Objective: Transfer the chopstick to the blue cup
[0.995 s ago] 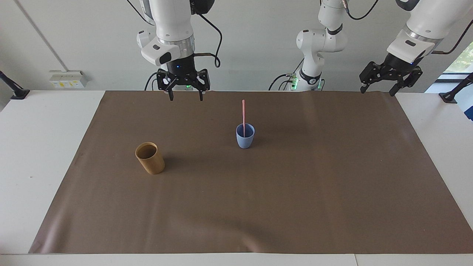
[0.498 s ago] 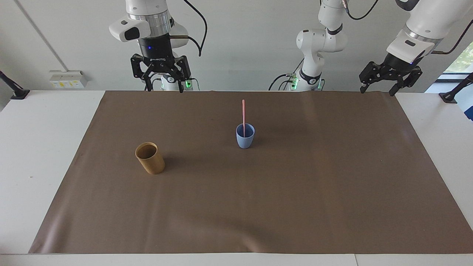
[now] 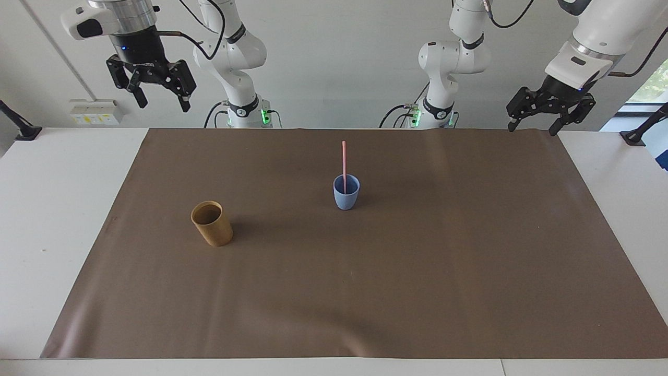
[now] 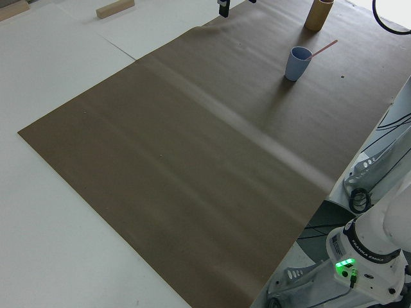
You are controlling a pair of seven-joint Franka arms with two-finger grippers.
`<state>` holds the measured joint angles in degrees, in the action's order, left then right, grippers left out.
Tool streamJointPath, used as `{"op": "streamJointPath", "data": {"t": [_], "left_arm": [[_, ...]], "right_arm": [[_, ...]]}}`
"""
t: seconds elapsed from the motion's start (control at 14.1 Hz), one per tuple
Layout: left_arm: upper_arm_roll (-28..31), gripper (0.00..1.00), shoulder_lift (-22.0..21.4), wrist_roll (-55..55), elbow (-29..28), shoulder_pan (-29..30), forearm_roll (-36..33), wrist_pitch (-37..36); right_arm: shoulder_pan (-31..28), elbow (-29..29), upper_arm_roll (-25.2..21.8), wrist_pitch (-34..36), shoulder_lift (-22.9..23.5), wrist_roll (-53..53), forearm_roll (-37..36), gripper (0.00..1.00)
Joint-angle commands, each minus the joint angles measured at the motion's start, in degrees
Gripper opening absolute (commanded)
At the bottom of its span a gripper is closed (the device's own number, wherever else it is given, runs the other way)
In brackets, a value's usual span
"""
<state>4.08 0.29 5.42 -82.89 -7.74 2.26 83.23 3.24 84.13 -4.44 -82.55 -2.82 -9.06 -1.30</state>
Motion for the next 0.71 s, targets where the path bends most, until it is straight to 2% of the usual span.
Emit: {"op": "streamJointPath", "data": {"t": [0.0, 0.14, 0.64], "left_arm": [[-0.6, 1.00, -1.3, -0.1, -1.3, 0.7, -1.0, -0.2], [-0.6, 1.00, -1.3, -0.1, -1.3, 0.8, -0.9, -0.2], [-0.6, 1.00, -1.3, 0.0, -1.5, 0.9, -0.9, -0.2]], "right_arm": [[-2.5, 3.8, 0.5, -0.3, -1.1, 0.5, 1.1, 1.00], [-2.1, 5.4, 0.7, -1.0, -1.7, 0.1, 1.1, 1.00], [-1.7, 5.3, 0.8, -3.2, -0.9, 1.2, 0.6, 1.00]]}}
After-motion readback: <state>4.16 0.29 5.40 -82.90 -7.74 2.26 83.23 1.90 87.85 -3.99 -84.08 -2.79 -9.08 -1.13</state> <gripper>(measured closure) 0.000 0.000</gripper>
